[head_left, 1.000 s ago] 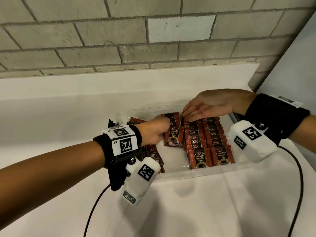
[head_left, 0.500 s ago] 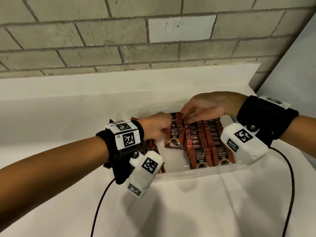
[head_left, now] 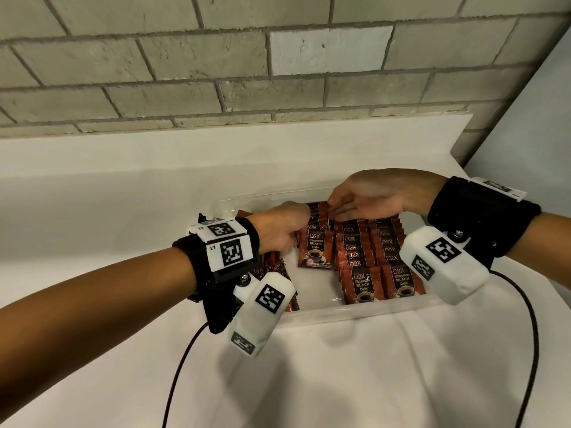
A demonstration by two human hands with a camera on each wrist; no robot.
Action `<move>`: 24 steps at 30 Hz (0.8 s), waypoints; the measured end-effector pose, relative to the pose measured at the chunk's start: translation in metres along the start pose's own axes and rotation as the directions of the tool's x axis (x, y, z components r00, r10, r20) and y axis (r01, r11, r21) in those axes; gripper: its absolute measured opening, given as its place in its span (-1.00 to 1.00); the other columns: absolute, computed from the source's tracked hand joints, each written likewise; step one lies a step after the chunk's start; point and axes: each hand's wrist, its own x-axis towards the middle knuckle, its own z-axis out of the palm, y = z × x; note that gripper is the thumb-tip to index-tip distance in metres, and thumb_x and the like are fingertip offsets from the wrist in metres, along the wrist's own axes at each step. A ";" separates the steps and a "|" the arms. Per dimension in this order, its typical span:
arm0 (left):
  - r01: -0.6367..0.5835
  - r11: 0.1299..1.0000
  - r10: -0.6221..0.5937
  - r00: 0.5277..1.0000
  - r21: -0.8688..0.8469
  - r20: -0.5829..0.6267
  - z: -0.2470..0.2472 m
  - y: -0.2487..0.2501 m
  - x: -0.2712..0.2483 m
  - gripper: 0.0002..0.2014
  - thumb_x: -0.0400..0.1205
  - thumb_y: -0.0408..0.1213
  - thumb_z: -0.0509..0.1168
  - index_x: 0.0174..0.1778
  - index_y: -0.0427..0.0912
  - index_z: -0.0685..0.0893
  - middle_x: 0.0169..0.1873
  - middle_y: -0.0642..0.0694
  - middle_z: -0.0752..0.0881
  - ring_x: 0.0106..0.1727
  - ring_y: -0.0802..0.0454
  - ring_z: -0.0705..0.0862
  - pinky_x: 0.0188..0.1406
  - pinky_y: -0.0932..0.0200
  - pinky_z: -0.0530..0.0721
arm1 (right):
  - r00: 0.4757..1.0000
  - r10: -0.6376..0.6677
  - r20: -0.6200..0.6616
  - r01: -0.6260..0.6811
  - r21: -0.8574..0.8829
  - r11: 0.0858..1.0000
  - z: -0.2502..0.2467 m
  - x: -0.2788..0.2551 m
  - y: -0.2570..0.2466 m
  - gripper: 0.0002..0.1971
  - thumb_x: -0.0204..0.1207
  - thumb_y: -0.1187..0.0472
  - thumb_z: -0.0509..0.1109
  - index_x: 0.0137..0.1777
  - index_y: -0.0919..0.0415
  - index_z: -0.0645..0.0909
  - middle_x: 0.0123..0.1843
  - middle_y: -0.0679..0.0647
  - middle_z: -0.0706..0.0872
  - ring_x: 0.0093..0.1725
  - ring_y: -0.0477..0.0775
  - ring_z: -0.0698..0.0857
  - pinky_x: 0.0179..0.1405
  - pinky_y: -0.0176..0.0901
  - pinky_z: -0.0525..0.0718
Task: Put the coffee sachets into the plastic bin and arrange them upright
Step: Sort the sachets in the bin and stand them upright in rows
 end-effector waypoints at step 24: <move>-0.060 0.998 0.061 0.996 -0.023 0.071 0.000 -0.005 -0.013 -0.69 0.63 -0.61 -0.02 -0.32 -0.19 0.44 -0.49 -0.05 0.48 -0.56 0.15 0.45 -0.60 0.32 0.41 | 0.997 0.049 0.057 -0.048 -0.021 0.999 -0.001 0.000 -0.001 -0.81 0.58 0.44 0.23 0.14 0.44 0.54 0.10 0.30 0.67 0.13 0.14 0.67 0.14 -0.17 0.70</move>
